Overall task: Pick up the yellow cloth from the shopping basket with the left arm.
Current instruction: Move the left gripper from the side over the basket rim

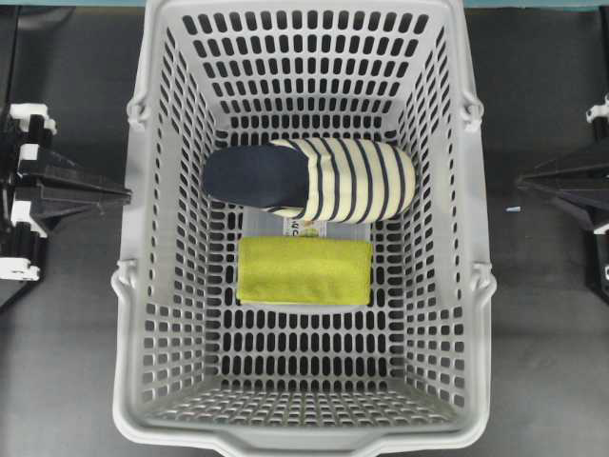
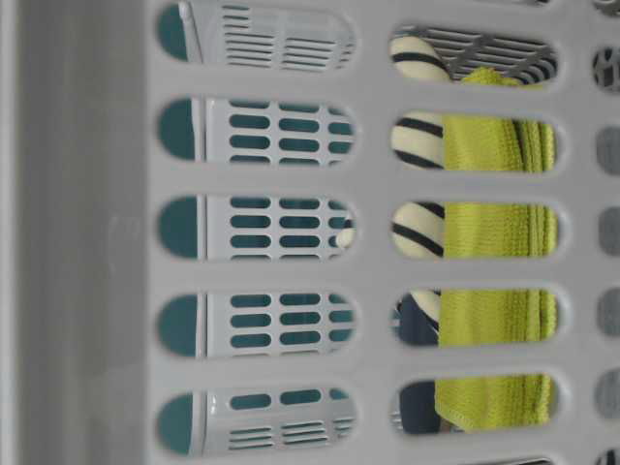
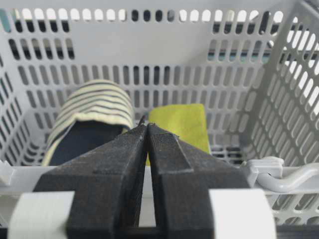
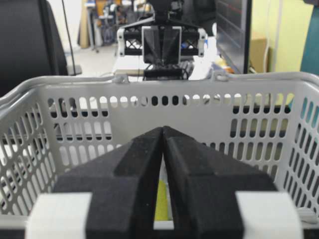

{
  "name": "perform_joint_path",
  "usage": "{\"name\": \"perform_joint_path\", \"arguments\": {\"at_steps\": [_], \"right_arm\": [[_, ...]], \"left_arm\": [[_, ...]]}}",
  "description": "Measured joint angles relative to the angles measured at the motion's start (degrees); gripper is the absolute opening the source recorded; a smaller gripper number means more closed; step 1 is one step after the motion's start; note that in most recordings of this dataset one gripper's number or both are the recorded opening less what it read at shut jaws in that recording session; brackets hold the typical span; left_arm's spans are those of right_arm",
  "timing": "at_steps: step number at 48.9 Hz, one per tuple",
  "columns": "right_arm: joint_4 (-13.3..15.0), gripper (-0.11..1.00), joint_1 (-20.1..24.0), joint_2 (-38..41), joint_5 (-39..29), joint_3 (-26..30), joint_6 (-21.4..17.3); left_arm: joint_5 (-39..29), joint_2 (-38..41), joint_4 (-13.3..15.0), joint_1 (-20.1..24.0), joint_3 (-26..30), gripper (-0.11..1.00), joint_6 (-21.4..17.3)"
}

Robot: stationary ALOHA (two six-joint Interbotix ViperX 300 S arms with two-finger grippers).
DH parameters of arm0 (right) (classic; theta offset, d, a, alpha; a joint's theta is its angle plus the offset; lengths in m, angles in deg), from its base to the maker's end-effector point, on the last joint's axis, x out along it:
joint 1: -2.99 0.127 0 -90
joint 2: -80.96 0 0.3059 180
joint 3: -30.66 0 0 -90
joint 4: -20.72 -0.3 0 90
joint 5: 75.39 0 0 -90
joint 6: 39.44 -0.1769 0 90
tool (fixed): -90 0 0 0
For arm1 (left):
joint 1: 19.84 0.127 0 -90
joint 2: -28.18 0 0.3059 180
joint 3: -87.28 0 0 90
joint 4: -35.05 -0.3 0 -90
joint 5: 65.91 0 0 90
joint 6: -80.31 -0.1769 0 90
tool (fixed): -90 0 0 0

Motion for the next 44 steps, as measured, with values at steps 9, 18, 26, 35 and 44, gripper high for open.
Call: {"name": "perform_joint_path", "arguments": {"at_steps": [9, 18, 26, 35, 44], "right_arm": [[-1.4, 0.0, -0.7, 0.1, -1.1, 0.0, -1.4], [-1.8, 0.0, -1.1, 0.3, -4.2, 0.2, -3.9], [-1.8, 0.0, -2.5, 0.6, -9.8, 0.7, -4.1], [-1.2, 0.0, -2.5, 0.6, -16.6, 2.7, -4.0], [-1.1, 0.07, -2.5, 0.7, -18.5, 4.4, -3.6]], "left_arm": [[-6.2, 1.6, -1.9, 0.1, 5.1, 0.0, 2.9], [-18.4, 6.1, -2.1, -0.3, 13.7, 0.0, 4.4], [-29.7, 11.7, -2.2, -1.1, 22.1, 0.0, 4.3], [-39.7, 17.5, -2.2, -1.2, 29.7, 0.0, 4.4], [-45.7, 24.3, -2.2, -1.3, 35.8, 0.0, 4.4]]}}
